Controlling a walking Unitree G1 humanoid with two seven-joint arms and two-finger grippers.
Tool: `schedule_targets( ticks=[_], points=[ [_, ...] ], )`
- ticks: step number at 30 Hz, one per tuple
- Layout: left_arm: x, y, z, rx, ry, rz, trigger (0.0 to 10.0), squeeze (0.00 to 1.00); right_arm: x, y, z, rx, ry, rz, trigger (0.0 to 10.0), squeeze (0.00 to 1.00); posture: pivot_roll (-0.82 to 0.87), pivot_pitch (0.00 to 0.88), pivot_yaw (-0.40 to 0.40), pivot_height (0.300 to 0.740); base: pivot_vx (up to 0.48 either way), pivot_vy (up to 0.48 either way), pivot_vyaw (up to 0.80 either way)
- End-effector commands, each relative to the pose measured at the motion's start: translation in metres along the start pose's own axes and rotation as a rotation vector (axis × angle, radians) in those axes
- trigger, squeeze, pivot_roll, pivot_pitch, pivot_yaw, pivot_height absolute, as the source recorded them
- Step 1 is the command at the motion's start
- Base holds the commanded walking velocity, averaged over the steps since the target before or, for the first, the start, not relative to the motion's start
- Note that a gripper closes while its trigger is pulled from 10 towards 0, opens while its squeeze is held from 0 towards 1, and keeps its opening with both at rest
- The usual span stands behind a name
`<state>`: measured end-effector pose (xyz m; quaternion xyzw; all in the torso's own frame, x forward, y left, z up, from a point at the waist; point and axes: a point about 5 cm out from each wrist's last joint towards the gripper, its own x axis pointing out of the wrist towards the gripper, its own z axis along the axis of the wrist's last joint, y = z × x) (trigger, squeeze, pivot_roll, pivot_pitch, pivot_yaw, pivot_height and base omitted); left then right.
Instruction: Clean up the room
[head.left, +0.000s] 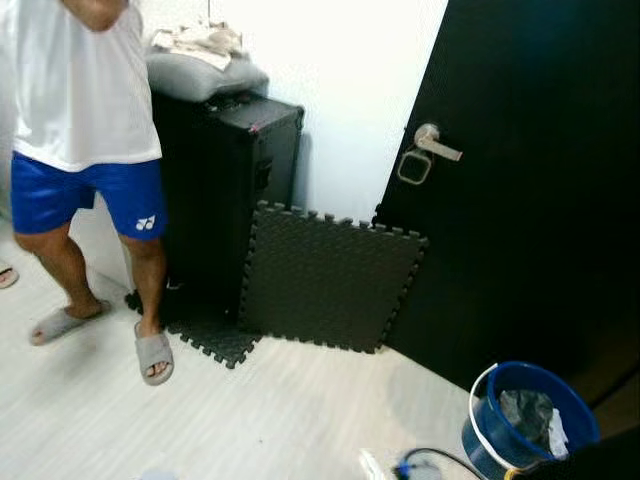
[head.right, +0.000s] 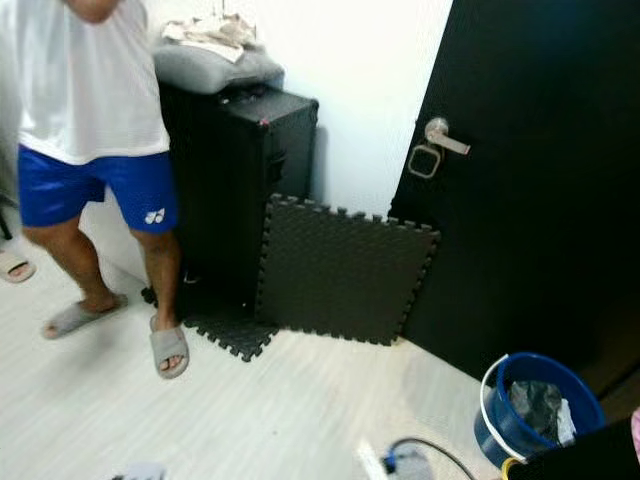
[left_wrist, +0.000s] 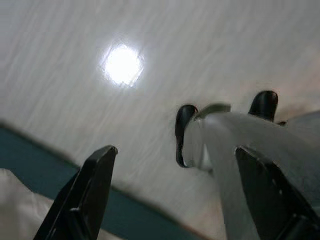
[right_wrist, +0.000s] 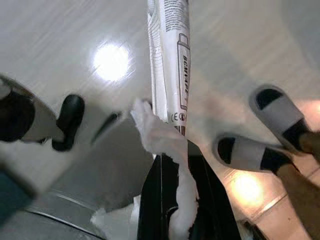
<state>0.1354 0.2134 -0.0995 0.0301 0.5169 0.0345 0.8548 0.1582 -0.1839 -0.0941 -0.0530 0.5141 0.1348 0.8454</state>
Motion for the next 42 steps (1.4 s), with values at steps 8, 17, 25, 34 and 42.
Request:
schedule_targets(
  ticks=[8,17,25,34,42],
  points=[
    [0.0006,-0.0079,-0.0002,0.009,0.005,-0.026,10.0,0.00,-0.0039,-0.0119,-0.0107,0.007,0.069,-0.059,10.0,0.00,0.09,0.000,-0.138,0.740,0.291,0.000,-0.16],
    [0.0004,-0.0049,0.0000,0.012,0.005,-0.020,10.0,0.00,-0.0022,-0.0080,-0.0066,0.010,0.053,-0.043,10.0,0.00,0.10,0.000,-0.129,0.740,0.292,0.000,-0.77],
    [0.0002,-0.0024,-0.0001,0.017,0.005,-0.018,10.0,0.00,-0.0014,-0.0022,-0.0110,-0.003,0.064,-0.027,10.0,0.00,0.10,0.000,-0.122,0.740,0.289,0.000,0.00],
    [0.0004,-0.0043,0.0009,0.016,0.000,-0.023,10.0,0.00,-0.0023,-0.0042,-0.0136,0.012,0.077,-0.030,10.0,0.00,0.10,0.000,-0.125,0.740,0.292,0.000,-0.77],
    [0.0005,-0.0050,0.0016,0.017,-0.004,-0.025,10.0,0.00,-0.0018,-0.0029,-0.0124,0.016,0.074,-0.023,10.0,0.00,0.10,0.000,-0.123,0.740,0.293,0.000,-0.76]
  ],
)
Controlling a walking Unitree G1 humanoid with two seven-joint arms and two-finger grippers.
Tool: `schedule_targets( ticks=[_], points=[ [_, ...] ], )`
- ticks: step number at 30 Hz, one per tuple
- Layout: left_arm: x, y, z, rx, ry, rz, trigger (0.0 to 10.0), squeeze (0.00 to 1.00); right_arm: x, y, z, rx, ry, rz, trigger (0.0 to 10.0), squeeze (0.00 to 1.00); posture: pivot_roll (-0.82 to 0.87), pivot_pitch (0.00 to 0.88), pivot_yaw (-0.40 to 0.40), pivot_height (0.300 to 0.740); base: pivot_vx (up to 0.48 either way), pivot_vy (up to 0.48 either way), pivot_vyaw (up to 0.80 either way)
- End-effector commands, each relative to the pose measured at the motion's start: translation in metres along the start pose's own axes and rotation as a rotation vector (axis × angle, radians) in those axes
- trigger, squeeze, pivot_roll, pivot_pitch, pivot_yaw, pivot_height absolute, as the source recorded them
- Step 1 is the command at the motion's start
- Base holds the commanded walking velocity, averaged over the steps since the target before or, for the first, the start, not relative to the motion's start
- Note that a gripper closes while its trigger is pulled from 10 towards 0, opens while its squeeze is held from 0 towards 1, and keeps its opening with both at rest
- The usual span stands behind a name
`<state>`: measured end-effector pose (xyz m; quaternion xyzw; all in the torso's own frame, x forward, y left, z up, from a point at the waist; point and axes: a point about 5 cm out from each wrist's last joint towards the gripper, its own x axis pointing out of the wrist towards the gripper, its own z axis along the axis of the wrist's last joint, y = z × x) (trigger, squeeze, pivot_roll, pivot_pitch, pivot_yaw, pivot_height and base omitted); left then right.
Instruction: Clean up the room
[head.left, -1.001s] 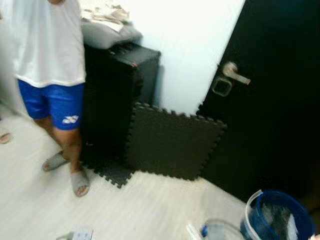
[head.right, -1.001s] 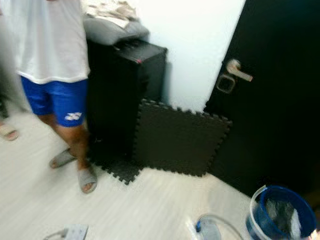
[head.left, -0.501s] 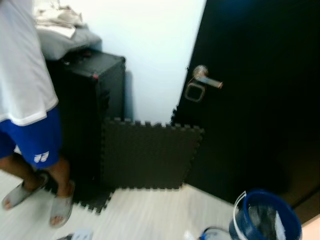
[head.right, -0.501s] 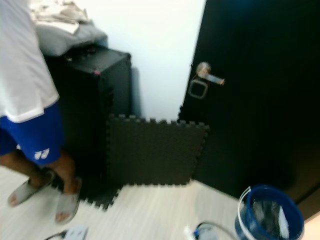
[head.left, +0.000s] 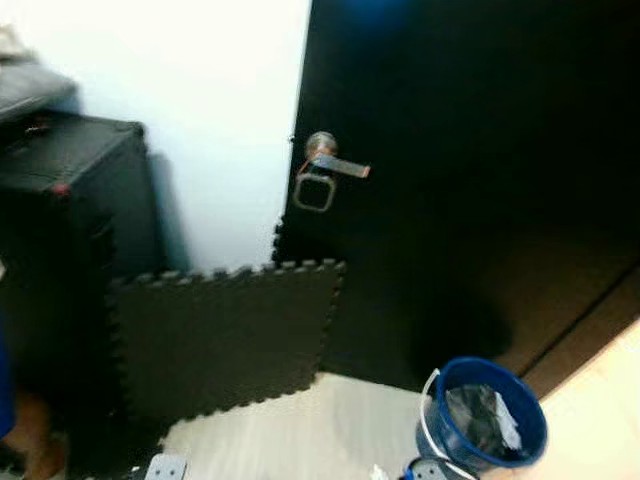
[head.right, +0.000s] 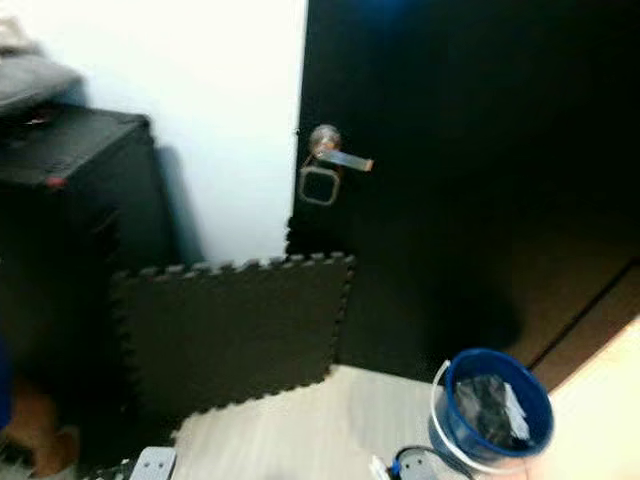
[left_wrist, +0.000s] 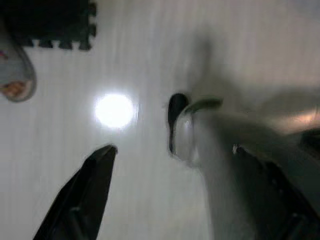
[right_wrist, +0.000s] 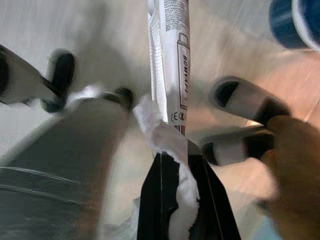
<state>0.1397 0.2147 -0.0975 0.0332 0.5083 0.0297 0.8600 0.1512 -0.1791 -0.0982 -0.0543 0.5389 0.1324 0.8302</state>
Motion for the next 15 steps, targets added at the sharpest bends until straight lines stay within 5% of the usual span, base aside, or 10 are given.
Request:
schedule_targets(
  ticks=[1,3,15],
  points=[
    [0.0002,-0.0064,-0.0030,0.007,0.016,-0.020,10.0,0.00,-0.0029,-0.0092,-0.0058,0.011,0.016,-0.024,10.0,0.00,0.10,0.000,-0.123,0.740,0.296,0.000,-0.75],
    [0.0002,-0.0062,-0.0028,0.007,0.015,-0.019,10.0,0.00,-0.0026,-0.0079,-0.0050,0.017,0.006,-0.014,10.0,0.00,0.10,0.000,-0.121,0.740,0.296,0.000,-0.76],
    [-0.0002,-0.0044,-0.0042,0.007,0.018,-0.016,10.0,0.00,-0.0020,-0.0061,-0.0033,0.063,-0.017,-0.022,10.0,0.00,0.10,0.000,-0.110,0.740,0.293,0.000,0.00]
  ],
)
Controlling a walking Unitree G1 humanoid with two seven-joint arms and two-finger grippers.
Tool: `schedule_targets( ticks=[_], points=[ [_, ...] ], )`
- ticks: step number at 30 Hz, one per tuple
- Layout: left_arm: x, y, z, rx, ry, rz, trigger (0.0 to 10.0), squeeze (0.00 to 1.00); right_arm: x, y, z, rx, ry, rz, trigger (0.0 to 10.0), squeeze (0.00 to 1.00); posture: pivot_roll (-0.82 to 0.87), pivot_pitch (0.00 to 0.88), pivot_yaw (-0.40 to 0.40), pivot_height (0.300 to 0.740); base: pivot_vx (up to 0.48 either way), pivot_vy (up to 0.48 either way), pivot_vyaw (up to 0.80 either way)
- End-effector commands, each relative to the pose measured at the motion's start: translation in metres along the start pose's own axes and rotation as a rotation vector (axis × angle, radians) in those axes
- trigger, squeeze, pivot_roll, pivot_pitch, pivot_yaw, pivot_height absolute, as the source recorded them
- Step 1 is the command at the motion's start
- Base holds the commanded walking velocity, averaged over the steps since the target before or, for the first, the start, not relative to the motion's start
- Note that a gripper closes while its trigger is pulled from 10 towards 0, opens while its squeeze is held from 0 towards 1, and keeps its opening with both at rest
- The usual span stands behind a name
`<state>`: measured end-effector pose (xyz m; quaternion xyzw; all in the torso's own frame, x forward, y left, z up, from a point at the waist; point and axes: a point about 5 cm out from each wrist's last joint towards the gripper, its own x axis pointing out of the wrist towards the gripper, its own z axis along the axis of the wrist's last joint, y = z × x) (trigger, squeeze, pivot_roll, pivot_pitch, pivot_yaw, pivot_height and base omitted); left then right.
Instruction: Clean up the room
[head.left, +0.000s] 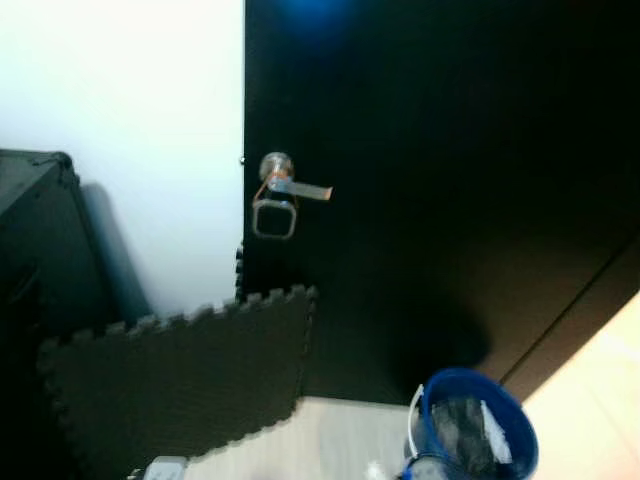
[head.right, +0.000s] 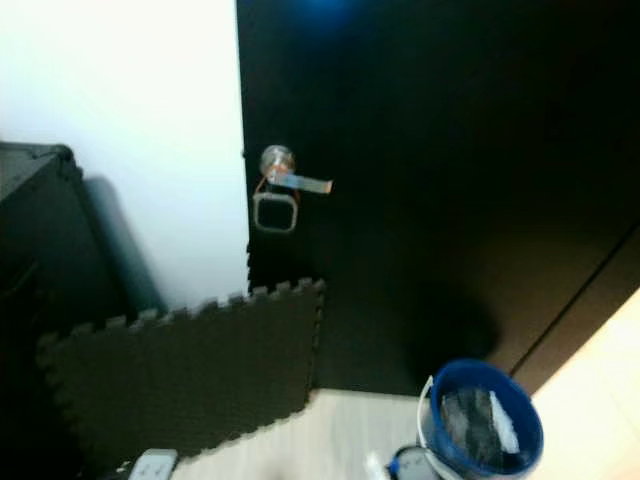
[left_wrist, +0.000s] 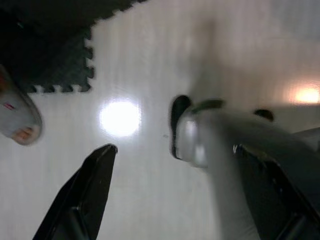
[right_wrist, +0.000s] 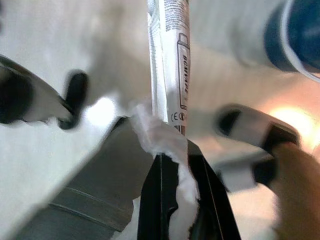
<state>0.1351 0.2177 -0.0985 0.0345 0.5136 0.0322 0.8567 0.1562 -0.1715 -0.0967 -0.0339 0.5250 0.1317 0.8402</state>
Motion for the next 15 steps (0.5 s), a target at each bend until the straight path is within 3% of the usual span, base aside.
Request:
schedule_targets(
  ticks=[1,12,15],
  points=[
    [0.001,-0.007,0.000,0.007,0.005,-0.022,10.0,0.00,-0.004,-0.012,-0.009,0.032,0.020,-0.039,10.0,0.00,0.10,0.000,-0.110,0.740,0.292,0.000,0.00],
    [0.001,-0.008,0.002,0.005,-0.003,-0.021,10.0,0.00,-0.003,-0.011,-0.005,0.036,0.009,-0.040,10.0,0.00,0.12,0.000,-0.118,0.740,0.293,0.000,0.00],
    [0.001,-0.009,-0.001,0.003,0.000,-0.021,10.0,0.00,-0.003,-0.013,0.004,0.064,-0.023,-0.041,10.0,0.00,0.11,0.000,-0.119,0.740,0.289,0.000,-0.77]
  ],
)
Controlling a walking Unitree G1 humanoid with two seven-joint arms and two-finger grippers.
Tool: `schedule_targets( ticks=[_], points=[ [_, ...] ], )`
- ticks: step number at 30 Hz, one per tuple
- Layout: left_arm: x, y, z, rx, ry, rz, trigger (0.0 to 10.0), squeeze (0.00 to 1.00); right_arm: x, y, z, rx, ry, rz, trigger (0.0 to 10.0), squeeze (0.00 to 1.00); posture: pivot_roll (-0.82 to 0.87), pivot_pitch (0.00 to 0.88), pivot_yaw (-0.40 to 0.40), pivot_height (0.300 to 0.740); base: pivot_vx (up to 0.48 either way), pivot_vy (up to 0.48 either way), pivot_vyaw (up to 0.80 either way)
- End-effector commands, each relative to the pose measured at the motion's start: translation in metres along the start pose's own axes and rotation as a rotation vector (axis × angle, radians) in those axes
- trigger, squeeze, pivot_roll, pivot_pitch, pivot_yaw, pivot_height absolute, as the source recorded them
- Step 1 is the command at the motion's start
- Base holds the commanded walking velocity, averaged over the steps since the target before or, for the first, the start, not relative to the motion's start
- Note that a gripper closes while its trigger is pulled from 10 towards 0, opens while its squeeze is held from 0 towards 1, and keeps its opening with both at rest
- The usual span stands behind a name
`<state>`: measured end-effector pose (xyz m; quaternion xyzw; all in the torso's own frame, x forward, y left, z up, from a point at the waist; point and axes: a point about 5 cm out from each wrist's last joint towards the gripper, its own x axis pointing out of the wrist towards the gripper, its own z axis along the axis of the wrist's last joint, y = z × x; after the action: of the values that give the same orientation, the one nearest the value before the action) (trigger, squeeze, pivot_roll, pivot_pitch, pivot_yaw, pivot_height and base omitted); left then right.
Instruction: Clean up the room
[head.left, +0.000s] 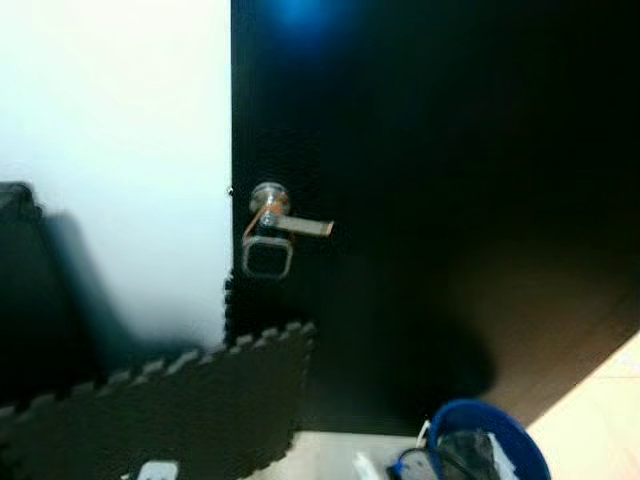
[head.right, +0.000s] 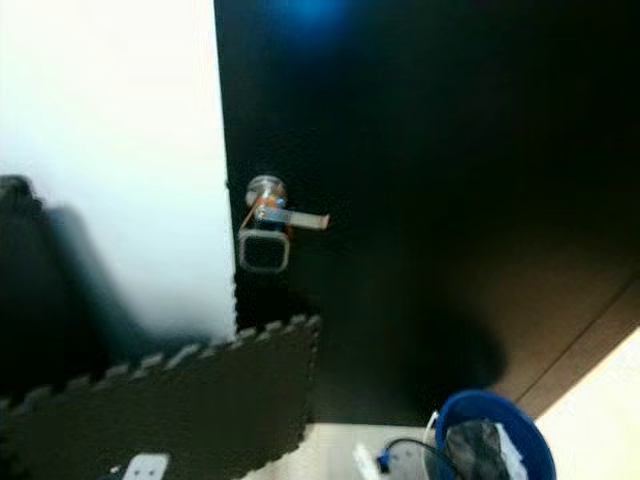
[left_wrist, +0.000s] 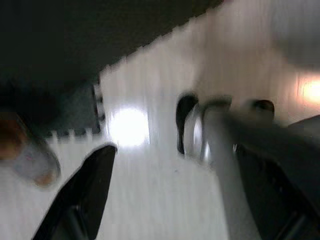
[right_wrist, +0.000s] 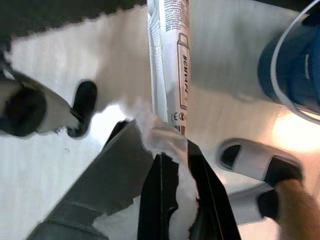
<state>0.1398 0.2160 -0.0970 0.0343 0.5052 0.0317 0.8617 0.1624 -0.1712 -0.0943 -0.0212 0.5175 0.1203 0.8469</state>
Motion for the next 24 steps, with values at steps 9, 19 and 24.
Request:
schedule_targets(
  ticks=[9,19,24],
  points=[
    [0.000,-0.008,-0.004,-0.022,0.015,-0.013,10.0,0.00,-0.001,-0.012,0.017,0.033,-0.053,-0.036,10.0,0.00,0.12,0.000,-0.119,0.740,0.126,0.000,-0.76],
    [0.000,-0.015,-0.006,-0.002,0.021,-0.054,10.0,0.00,-0.002,-0.016,0.029,0.001,-0.082,-0.071,10.0,0.00,0.10,0.000,-0.118,0.740,0.000,0.000,-0.75],
    [0.000,-0.017,-0.007,-0.013,0.020,-0.059,10.0,0.00,-0.002,-0.019,0.041,-0.001,-0.125,-0.080,10.0,0.00,0.10,0.000,-0.116,0.740,0.000,0.000,-0.75]
  ],
)
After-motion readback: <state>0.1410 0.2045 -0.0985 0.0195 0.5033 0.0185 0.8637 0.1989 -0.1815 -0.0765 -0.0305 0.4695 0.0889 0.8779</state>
